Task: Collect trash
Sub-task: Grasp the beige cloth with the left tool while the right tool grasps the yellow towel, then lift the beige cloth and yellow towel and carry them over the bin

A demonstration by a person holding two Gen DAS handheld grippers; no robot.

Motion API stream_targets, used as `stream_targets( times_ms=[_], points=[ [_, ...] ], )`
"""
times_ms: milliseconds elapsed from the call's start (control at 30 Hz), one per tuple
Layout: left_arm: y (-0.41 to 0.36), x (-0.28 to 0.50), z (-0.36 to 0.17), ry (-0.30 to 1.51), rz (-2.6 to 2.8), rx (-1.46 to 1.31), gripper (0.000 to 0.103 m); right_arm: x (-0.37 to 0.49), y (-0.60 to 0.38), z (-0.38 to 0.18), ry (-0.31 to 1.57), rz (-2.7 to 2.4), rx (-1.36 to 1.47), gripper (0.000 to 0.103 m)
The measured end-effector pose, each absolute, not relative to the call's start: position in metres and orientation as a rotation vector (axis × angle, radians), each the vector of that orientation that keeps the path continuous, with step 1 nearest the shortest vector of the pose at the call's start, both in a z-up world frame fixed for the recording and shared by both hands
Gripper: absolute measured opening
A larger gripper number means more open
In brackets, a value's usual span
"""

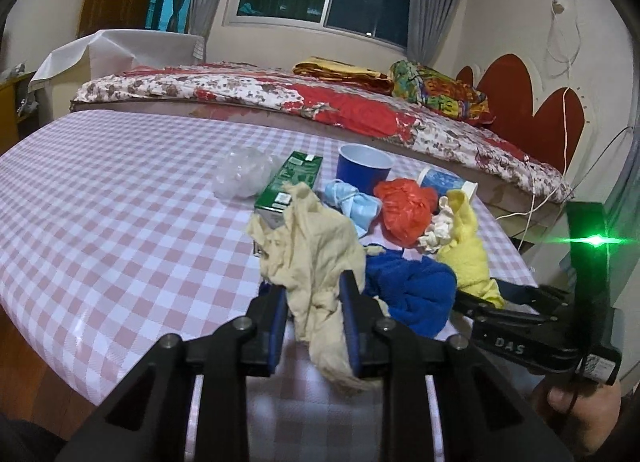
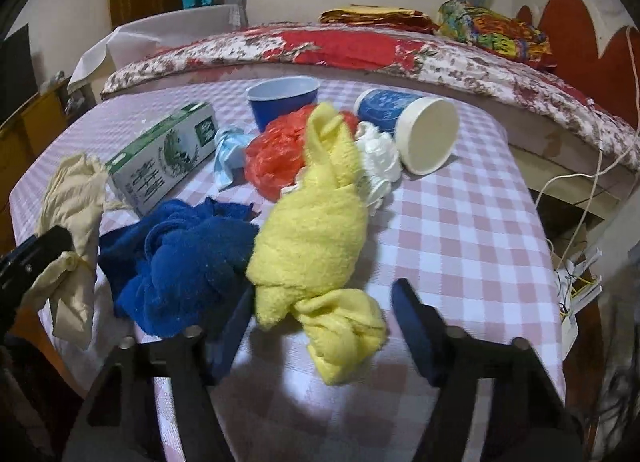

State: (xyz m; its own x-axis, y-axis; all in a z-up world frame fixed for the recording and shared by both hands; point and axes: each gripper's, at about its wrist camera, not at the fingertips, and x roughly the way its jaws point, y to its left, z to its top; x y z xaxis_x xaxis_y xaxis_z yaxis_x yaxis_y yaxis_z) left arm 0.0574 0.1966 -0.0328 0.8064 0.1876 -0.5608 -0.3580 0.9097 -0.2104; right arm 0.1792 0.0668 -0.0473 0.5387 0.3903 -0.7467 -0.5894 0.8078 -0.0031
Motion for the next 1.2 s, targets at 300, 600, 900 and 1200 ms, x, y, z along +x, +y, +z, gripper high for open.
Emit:
stream_targets(
  times_ms=[300,600,900,1200],
  points=[
    [0.185,0.054,-0.032,0.571,0.287,-0.303,0.026,0.171,0.046,-0.038,0.773,0.587,-0.218,0.021],
    [0.162,0.059,-0.019,0.547,0.238,-0.291,0.026,0.152,0.009,-0.017,0.704,0.558,-0.174,0.017],
    [0.144,0.057,-0.003,0.515,0.193,-0.274,0.026,0.130,-0.018,0.007,0.601,0.548,-0.162,0.017],
    [0.113,0.055,0.000,0.518,0.124,-0.244,0.026,0.104,-0.059,0.018,0.538,0.439,-0.168,0.017]
  ],
)
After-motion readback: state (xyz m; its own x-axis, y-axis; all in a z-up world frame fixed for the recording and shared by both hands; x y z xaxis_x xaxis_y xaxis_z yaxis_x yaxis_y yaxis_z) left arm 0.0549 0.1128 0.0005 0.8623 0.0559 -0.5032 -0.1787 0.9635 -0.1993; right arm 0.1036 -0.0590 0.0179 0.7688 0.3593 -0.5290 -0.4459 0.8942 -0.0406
